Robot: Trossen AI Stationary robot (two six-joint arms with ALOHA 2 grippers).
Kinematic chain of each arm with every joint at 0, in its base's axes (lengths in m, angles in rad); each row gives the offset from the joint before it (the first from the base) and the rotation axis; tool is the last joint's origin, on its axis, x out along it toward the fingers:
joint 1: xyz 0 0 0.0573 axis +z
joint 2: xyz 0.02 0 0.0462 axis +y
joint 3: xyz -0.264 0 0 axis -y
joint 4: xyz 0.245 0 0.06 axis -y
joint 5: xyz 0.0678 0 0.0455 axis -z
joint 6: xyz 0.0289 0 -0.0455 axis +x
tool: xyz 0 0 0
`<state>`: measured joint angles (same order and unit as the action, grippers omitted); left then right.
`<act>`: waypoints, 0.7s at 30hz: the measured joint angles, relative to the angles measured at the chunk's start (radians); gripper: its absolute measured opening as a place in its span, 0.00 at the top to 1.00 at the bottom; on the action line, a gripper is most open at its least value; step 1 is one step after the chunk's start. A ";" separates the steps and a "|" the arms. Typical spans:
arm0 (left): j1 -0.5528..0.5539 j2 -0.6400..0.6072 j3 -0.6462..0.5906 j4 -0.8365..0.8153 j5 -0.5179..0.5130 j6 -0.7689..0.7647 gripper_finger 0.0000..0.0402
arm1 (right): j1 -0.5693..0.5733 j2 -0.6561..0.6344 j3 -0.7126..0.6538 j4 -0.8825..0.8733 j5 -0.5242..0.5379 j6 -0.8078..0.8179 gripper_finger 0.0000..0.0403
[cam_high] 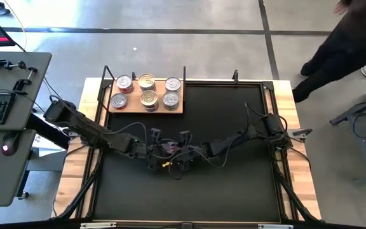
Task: Stack canned seafood by type on shelf
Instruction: Stack the red tuna can on the top of the other red tuna can
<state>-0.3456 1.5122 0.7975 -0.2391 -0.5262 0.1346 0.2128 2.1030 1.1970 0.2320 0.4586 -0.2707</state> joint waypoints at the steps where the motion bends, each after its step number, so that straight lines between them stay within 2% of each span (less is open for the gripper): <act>1: 0.007 0.008 0.000 0.013 0.011 -0.004 0.43 | -0.001 -0.001 -0.001 -0.001 0.004 -0.004 0.71; 9: 0.050 0.063 0.002 0.058 0.050 0.006 0.44 | -0.003 0.001 -0.001 0.016 -0.008 0.002 0.71; 14: 0.050 0.063 0.000 0.058 0.061 0.016 0.56 | -0.004 0.001 -0.001 0.025 -0.019 0.004 0.71; 18: 0.048 0.059 0.001 0.035 0.089 0.012 0.71 | -0.015 0.001 -0.001 0.036 -0.117 0.004 0.55; 21: 0.034 0.052 0.004 -0.023 0.062 -0.023 0.71 | -0.009 -0.014 -0.001 -0.003 -0.089 0.010 0.44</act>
<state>-0.3117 1.5643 0.8013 -0.2623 -0.4644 0.1112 0.2035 2.0894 1.1960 0.2288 0.3698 -0.2603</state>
